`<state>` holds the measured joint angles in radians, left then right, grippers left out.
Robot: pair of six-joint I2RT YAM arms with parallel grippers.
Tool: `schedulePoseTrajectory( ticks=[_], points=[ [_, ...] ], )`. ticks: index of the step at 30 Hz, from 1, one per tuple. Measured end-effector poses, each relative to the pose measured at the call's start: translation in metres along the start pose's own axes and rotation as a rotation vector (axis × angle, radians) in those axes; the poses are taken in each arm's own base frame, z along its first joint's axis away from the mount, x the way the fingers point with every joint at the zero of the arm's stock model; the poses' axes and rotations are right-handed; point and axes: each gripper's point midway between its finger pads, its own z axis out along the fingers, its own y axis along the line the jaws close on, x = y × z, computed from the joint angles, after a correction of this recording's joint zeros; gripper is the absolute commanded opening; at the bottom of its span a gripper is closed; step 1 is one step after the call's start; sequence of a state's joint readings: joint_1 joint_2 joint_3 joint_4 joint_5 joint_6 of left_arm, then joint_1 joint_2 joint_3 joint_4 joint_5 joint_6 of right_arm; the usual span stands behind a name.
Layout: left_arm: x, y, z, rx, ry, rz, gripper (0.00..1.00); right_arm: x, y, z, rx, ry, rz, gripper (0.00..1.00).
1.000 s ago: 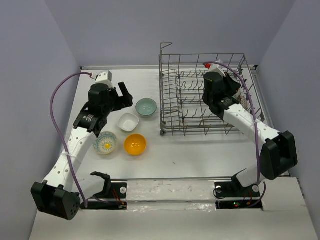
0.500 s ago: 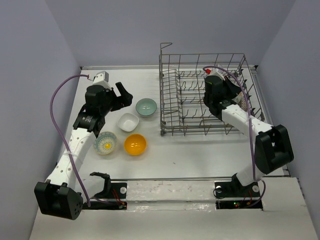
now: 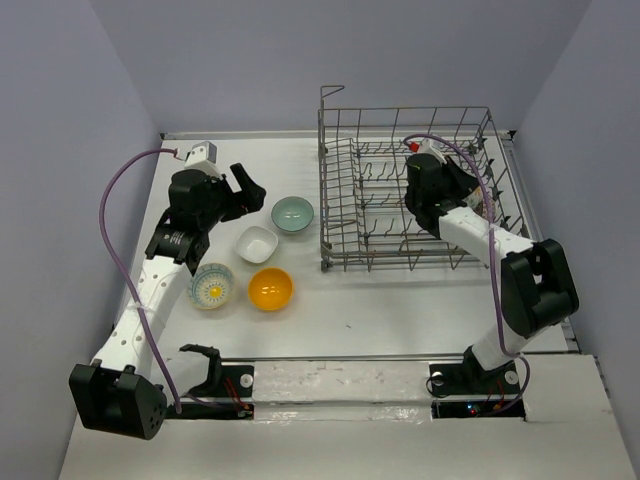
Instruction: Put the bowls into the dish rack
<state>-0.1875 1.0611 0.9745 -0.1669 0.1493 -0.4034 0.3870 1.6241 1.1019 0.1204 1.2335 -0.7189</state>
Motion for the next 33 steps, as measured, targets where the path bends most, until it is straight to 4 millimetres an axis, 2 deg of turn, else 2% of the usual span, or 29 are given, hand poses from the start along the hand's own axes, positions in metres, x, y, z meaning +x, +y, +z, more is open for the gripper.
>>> schedulePoseTrajectory(
  ticks=[23,33],
  points=[
    [0.0,0.001,0.002,0.005,0.005,-0.01,0.99,0.005,0.025,0.004,-0.013,0.018,-0.035,0.01],
    [0.001,0.0,0.002,0.012,0.009,-0.012,0.99,0.005,0.048,0.002,-0.054,0.012,-0.06,0.01]
  ],
)
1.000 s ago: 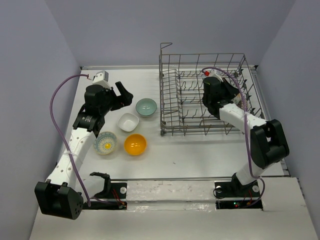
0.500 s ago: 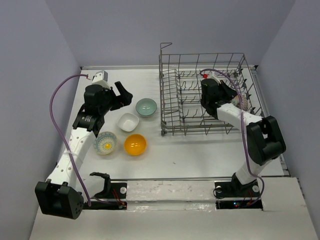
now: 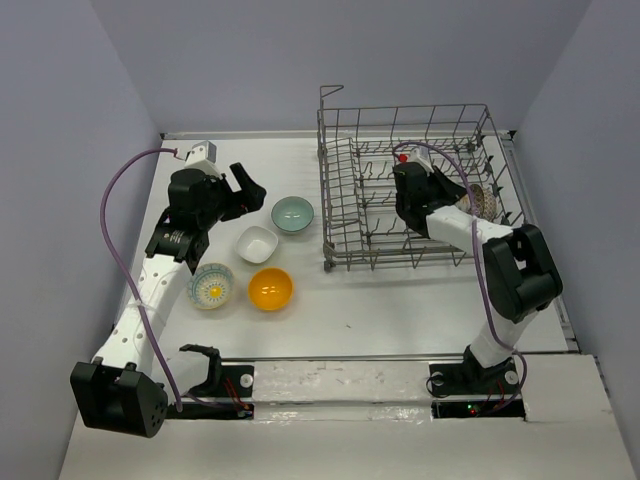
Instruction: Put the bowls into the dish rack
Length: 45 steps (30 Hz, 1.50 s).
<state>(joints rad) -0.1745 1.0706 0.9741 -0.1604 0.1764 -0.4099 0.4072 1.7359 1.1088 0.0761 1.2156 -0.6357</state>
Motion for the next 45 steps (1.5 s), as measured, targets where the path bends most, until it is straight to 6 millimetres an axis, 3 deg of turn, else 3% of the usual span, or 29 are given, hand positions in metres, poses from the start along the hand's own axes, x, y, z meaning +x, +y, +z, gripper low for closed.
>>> schedulePoseTrajectory(
  ticks=[24,32,45],
  points=[
    [0.004,0.003,0.001,-0.002,0.007,-0.004,0.99,0.004,0.021,-0.001,-0.076,0.017,-0.024,0.35],
    [0.004,0.003,0.001,-0.002,0.008,-0.004,0.99,0.001,0.021,-0.003,-0.093,0.016,-0.008,0.52],
    [0.004,0.004,0.002,-0.003,0.008,-0.004,0.99,-0.019,0.017,-0.009,-0.163,0.005,0.104,0.53]
  ],
)
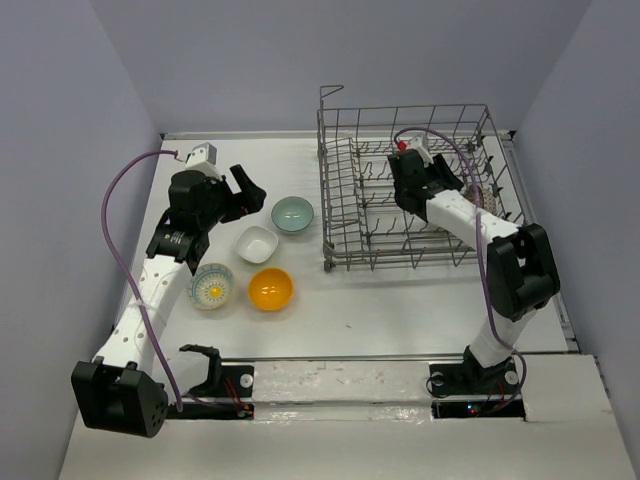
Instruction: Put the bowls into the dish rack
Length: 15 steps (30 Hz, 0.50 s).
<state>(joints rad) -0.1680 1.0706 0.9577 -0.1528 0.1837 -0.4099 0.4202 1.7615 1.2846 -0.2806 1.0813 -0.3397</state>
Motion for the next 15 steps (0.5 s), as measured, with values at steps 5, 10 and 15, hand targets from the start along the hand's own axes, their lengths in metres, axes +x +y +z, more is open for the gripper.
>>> schedulePoseTrajectory(
  ticks=[5,10,15],
  points=[
    [0.0,0.002,0.001,-0.008,-0.001,0.0,0.99,-0.017,-0.015,-0.012,-0.039,-0.012,0.113,0.53],
    [0.006,0.014,0.008,-0.069,0.012,-0.016,0.98,-0.043,-0.047,-0.042,-0.134,-0.079,0.344,0.53],
    [0.03,0.047,0.007,-0.213,0.053,-0.053,0.97,-0.067,-0.098,-0.099,-0.347,-0.237,0.689,0.53]
  ],
)
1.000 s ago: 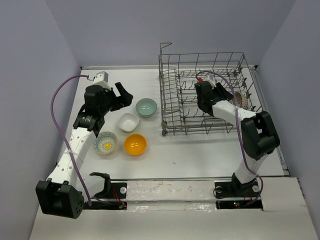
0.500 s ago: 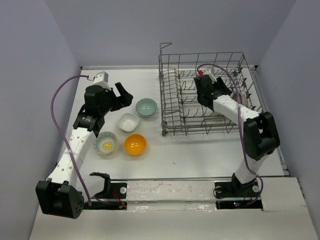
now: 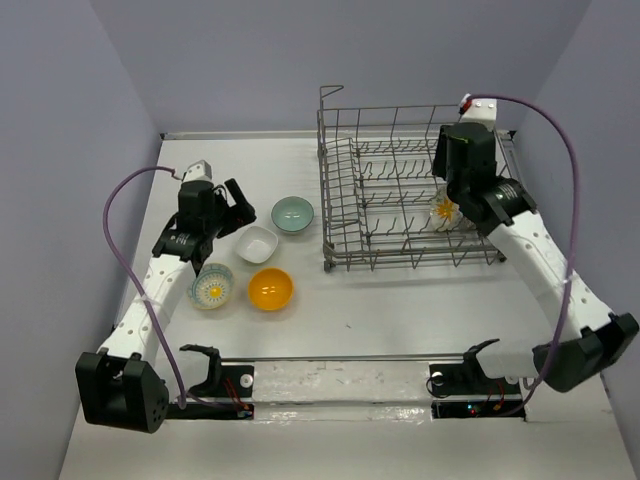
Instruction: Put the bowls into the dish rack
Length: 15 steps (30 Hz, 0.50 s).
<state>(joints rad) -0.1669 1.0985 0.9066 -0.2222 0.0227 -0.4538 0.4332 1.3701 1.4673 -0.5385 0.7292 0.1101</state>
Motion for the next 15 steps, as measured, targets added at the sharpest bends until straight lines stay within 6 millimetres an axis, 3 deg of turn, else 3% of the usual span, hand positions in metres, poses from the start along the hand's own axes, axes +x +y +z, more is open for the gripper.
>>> schedulePoseTrajectory(
  ticks=[4,6,10,15],
  points=[
    [0.01,0.028,-0.008,-0.131,0.011,-0.036,0.97,-0.033,0.007,-0.042,-0.203,-0.088,0.188,0.53],
    [0.005,0.039,-0.014,-0.186,-0.015,-0.057,0.97,-0.038,0.014,-0.055,-0.285,-0.1,0.237,0.53],
    [0.0,0.062,-0.025,-0.284,-0.049,-0.107,0.96,-0.024,0.034,-0.058,-0.381,-0.054,0.257,0.53],
    [0.009,0.084,-0.029,-0.365,-0.029,-0.177,0.91,0.01,0.059,-0.056,-0.479,0.044,0.244,0.53]
  ],
)
